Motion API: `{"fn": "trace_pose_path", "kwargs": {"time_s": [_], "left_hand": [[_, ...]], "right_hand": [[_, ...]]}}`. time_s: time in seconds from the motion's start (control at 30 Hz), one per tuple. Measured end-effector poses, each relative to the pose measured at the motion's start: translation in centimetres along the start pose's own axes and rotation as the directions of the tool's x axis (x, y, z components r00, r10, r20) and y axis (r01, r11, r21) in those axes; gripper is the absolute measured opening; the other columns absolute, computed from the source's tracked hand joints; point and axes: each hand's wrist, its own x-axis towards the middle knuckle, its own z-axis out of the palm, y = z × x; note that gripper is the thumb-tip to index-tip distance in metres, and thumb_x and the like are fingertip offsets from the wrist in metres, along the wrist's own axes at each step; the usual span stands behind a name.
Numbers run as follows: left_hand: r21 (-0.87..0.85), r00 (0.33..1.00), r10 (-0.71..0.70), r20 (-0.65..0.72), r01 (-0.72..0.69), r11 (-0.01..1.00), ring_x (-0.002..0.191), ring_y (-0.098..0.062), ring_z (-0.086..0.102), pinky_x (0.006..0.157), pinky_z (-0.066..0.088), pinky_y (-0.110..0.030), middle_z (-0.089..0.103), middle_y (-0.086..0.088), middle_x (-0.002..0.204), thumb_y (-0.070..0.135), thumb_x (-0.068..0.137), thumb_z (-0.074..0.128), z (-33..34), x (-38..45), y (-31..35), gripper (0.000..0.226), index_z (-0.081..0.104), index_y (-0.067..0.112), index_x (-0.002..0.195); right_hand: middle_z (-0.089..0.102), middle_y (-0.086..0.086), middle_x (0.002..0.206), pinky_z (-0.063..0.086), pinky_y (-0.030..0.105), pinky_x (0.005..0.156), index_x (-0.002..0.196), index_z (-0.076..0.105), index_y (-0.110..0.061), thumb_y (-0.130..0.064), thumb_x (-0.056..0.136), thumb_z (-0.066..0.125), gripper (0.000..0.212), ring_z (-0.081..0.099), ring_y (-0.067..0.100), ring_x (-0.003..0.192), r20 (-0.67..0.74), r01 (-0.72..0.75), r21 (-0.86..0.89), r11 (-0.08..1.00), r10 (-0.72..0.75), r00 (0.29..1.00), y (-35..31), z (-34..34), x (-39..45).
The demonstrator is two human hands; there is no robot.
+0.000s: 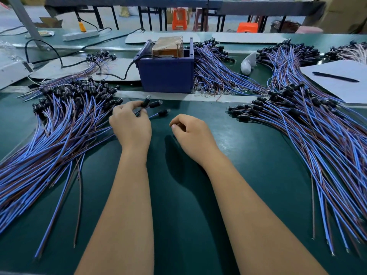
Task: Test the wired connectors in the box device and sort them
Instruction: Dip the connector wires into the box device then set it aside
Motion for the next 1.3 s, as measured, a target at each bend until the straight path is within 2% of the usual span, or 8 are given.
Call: {"fn": "trace_pose_path", "kwargs": {"time_s": [0.23,0.4,0.5,0.67,0.83,1.03,1.17,1.3], "left_hand": [[-0.35,0.991,-0.076,0.114,0.111,0.93,0.077,-0.015,0.058,0.08,0.05,-0.034,0.063,0.006,0.08,0.011,0.09,0.062,0.4,-0.5,0.5,0.015,0.07,0.016,0.102],[0.261,0.996,-0.038,0.075,0.017,0.965,0.123,-0.032,0.038,0.09,0.029,-0.042,0.056,-0.001,0.127,0.04,0.098,0.051,0.5,-0.7,0.5,0.025,0.07,0.032,0.112],[0.381,0.998,0.028,0.054,-0.047,0.923,0.12,-0.034,0.033,0.092,0.03,-0.044,0.044,-0.006,0.132,0.042,0.098,0.052,0.4,-1.2,0.9,0.025,0.07,0.034,0.113],[-0.224,0.99,0.142,0.025,-0.133,0.965,0.082,-0.012,0.047,0.075,0.033,-0.001,0.049,-0.008,0.101,0.022,0.096,0.062,0.4,-1.0,1.4,0.021,0.074,0.016,0.112],[-0.721,0.967,0.166,0.193,0.025,0.692,0.079,-0.004,0.063,0.075,0.049,-0.017,0.067,-0.011,0.101,0.006,0.09,0.068,1.0,-2.6,4.0,0.017,0.074,0.021,0.096],[-0.78,0.695,0.381,0.61,0.442,0.442,0.068,-0.012,0.067,0.071,0.056,-0.024,0.073,-0.003,0.078,0.01,0.079,0.069,0.9,-3.9,5.1,0.014,0.08,0.018,0.082],[-0.625,0.396,0.488,0.778,0.409,0.665,0.085,-0.012,0.066,0.083,0.053,-0.025,0.071,-0.001,0.089,0.007,0.079,0.071,0.7,-3.5,3.7,0.017,0.08,0.017,0.088],[-0.583,0.233,0.535,0.812,0.299,0.755,0.096,-0.013,0.056,0.09,0.045,-0.022,0.064,-0.004,0.097,0.002,0.074,0.072,0.6,-3.3,2.9,0.026,0.08,0.022,0.09]], "right_hand": [[0.061,-0.008,0.071,0.046,0.03,0.071,0.089,0.066,-0.022,-0.019,0.094,0.052,0.016,0.058,0.016,0.077,-0.05,-0.058,0.107,0.993,0.064,0.997,-0.1,-0.5,-0.1],[0.063,-0.009,0.073,0.046,0.029,0.072,0.089,0.067,-0.022,-0.02,0.094,0.051,0.017,0.06,0.015,0.079,-0.058,-0.077,0.118,0.99,0.084,0.995,-0.1,-0.5,-0.2],[0.065,-0.009,0.075,0.048,0.031,0.073,0.088,0.067,-0.023,-0.02,0.094,0.051,0.017,0.06,0.014,0.079,-0.051,-0.086,0.119,0.989,0.093,0.994,0.0,-0.4,-0.1],[0.067,-0.006,0.075,0.05,0.035,0.076,0.089,0.067,-0.022,-0.021,0.095,0.05,0.018,0.062,0.018,0.081,-0.036,-0.103,0.147,0.984,0.109,0.993,0.0,-0.4,0.0],[0.066,0.007,0.069,0.052,0.03,0.066,0.095,0.066,-0.009,-0.026,0.105,0.038,0.034,0.062,0.022,0.065,0.064,-0.202,0.642,0.74,0.211,0.975,-1.0,-0.8,0.3],[0.061,0.012,0.09,0.05,0.027,0.075,0.098,0.063,-0.008,-0.031,0.107,0.03,0.041,0.06,0.021,0.086,0.181,-0.259,0.938,0.231,0.311,0.933,-0.8,-2.5,0.7],[0.057,0.004,0.065,0.05,0.022,0.051,0.088,0.059,-0.006,-0.025,0.107,0.033,0.037,0.057,0.012,0.053,0.133,-0.22,0.963,0.155,0.437,0.89,0.0,-3.3,0.7],[0.043,-0.002,0.058,0.036,0.018,0.046,0.091,0.061,-0.008,-0.018,0.104,0.039,0.027,0.04,0.009,0.048,0.042,-0.138,0.974,0.181,0.455,0.889,0.6,-3.4,0.8]]}}
